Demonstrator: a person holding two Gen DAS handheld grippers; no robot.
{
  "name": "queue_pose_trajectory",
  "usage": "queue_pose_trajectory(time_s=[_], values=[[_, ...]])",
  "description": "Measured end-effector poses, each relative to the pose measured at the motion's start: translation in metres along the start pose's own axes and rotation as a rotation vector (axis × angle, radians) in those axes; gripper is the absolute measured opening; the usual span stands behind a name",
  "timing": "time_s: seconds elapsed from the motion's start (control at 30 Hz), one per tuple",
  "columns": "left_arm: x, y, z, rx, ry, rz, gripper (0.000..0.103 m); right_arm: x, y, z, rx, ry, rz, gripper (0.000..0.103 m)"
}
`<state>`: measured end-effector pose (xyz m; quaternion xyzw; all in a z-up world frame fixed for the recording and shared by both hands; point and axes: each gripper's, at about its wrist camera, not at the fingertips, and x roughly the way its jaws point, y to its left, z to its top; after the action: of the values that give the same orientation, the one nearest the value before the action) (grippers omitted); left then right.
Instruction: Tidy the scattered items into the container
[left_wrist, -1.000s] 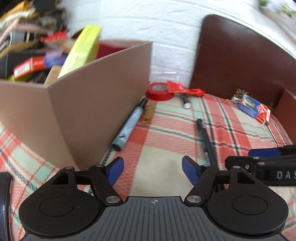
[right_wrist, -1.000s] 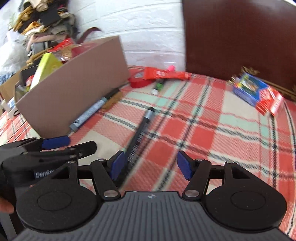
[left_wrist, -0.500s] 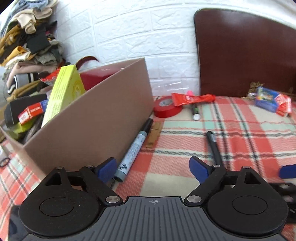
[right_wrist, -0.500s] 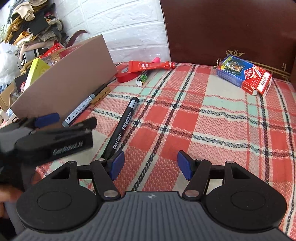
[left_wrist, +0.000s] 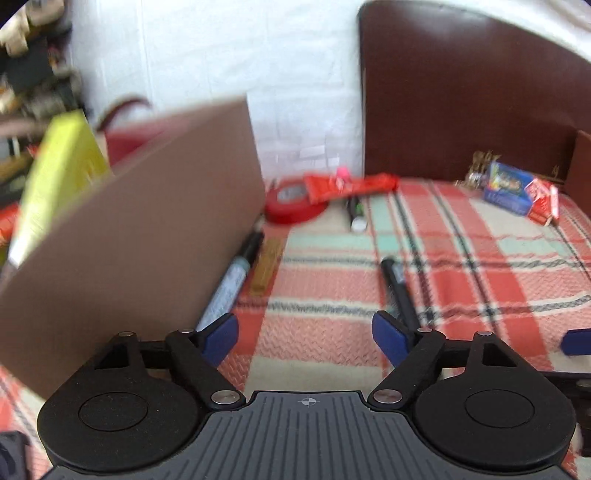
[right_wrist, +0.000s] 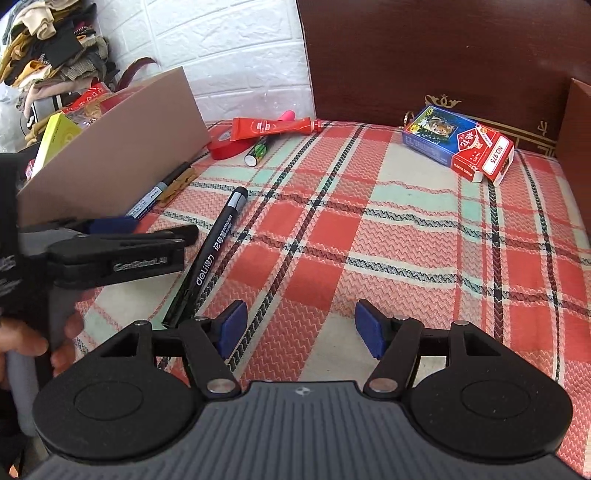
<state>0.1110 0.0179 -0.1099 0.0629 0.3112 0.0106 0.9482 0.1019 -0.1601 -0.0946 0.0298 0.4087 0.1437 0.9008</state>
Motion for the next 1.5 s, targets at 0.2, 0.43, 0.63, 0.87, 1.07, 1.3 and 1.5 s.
queue_pose_trajectory(time_s=[0.2, 0.43, 0.63, 0.87, 1.07, 1.3, 1.5], values=[[-0.012, 0.007, -0.013, -0.021, -0.023, 0.033, 0.089, 0.003, 0.013, 0.013, -0.065, -0.009, 0.001, 0.07], [0.014, 0.002, -0.006, -0.024, 0.051, 0.02, 0.088, -0.002, 0.019, 0.013, -0.07, -0.016, 0.031, 0.07], [0.008, 0.018, -0.006, -0.151, 0.069, -0.116, 0.085, -0.01, 0.001, 0.009, -0.037, -0.016, -0.023, 0.07], [-0.026, 0.052, -0.044, -0.242, 0.073, -0.061, 0.084, -0.003, 0.019, 0.019, -0.101, -0.033, 0.031, 0.07], [-0.043, 0.081, -0.06, -0.357, 0.046, -0.024, 0.058, 0.007, 0.061, 0.031, -0.206, -0.046, 0.113, 0.068], [-0.049, 0.117, -0.07, -0.553, 0.03, -0.016, 0.036, 0.024, 0.113, 0.033, -0.336, -0.039, 0.164, 0.063], [-0.052, 0.148, -0.079, -0.713, 0.052, -0.117, 0.025, 0.043, 0.137, 0.032, -0.38, -0.017, 0.182, 0.063]])
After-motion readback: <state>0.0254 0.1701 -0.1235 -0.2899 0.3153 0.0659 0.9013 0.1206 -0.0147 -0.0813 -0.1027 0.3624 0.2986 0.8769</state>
